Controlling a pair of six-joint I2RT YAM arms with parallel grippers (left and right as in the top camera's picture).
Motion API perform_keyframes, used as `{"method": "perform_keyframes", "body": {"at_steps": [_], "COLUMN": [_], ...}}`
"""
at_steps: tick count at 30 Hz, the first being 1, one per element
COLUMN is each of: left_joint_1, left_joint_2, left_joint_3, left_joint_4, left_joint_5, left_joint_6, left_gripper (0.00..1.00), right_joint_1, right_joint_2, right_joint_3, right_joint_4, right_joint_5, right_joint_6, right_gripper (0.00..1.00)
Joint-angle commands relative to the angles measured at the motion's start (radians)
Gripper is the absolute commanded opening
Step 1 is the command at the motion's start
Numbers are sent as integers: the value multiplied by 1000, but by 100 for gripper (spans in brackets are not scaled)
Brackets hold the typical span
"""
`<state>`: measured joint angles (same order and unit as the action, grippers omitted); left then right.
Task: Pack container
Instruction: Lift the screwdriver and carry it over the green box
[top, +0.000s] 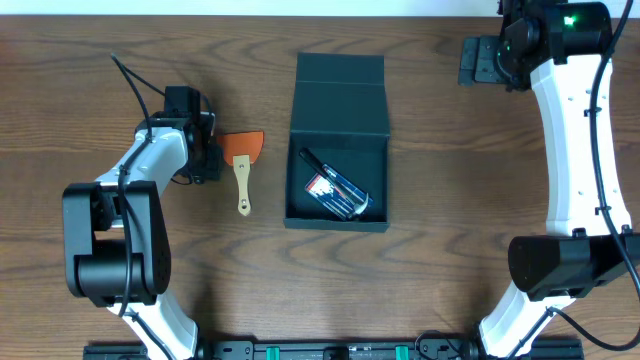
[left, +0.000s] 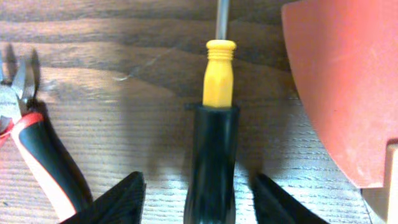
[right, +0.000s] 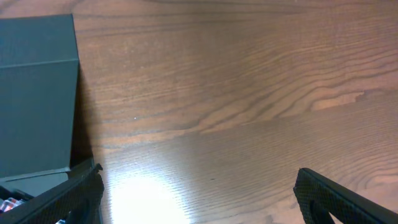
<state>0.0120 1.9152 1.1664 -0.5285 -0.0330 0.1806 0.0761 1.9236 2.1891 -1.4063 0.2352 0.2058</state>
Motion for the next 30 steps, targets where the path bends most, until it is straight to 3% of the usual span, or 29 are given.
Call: {"method": "perform_keyframes", "body": {"at_steps": [1,6,11,14,18,30], "left_joint_1": [5,5,5,5,5,0], "left_joint_2": [41,41,29,-3,-65,-306], "left_joint_3": [-10,-10,-9,-8,2,110], "left_joint_4": [-13,-12,-12,-8,11,-46], "left_joint_5": [-23,-23,-23,-24,-24,27], "left_joint_6": [5,5,-3,-3,-2,-2], "left_gripper": [49,31,30,23,6,6], "right_joint_1": [-3,-3,-3,-3,-3,-3], "right_joint_2": [-6,-6,-6,-6,-6,-6], "right_joint_3": [14,14,14,14,14,14], "right_joint_4": [0,0,0,0,0,0], "right_joint_5": [0,0,0,0,0,0], "right_joint_6": [18,18,18,18,18,18], "right_gripper": [99,99,99,99,99,99]}}
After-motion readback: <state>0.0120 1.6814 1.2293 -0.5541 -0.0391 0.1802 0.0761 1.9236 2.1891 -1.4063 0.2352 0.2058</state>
